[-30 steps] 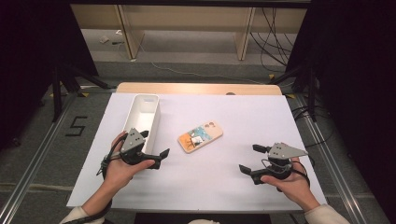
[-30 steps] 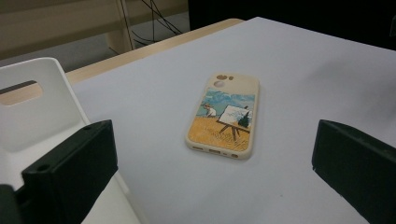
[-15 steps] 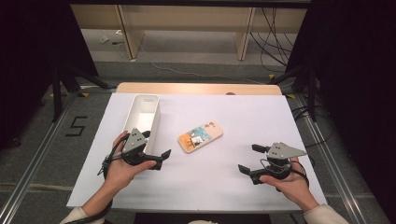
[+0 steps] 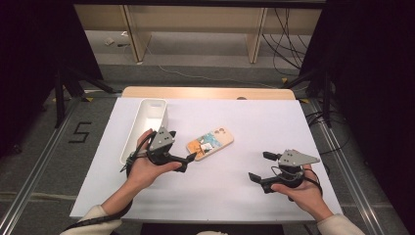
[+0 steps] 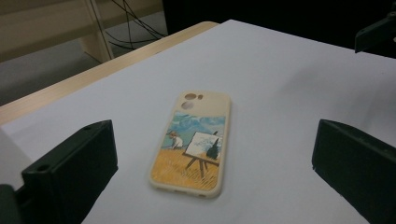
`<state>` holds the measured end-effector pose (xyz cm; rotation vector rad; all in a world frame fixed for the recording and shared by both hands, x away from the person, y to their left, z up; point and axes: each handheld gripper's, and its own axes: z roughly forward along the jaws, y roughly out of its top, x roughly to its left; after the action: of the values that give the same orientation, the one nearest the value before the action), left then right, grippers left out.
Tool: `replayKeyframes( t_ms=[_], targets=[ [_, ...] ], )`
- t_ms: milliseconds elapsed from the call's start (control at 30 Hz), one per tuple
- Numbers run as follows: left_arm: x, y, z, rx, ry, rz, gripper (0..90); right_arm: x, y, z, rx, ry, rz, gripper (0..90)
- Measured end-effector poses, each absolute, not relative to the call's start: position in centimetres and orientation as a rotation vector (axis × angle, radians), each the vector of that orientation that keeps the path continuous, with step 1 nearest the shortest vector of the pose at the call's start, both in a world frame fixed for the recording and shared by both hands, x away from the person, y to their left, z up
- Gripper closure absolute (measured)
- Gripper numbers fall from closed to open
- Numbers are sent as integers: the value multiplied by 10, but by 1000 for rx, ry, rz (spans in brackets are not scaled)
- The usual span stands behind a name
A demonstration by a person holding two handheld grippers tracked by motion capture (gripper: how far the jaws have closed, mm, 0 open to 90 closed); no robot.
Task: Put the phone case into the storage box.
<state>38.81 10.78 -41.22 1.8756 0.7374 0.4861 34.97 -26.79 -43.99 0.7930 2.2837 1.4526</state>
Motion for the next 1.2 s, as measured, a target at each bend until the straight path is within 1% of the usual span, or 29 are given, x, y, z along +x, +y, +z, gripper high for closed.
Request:
replayKeyframes(
  t_ms=[467,667,867,1200],
  targets=[
    [428,65,-418,1943,714,448,0,350,-269,-440,807,2280,1454,84],
    [449,46,-424,2005,692,432,0,350,-268,-441,810,2280,1457,87],
    [469,39,-429,2034,692,413,0,350,-268,-441,805,2284,1457,87],
    [490,24,-442,2082,697,381,0,350,-267,-440,804,2284,1461,87]
  ],
)
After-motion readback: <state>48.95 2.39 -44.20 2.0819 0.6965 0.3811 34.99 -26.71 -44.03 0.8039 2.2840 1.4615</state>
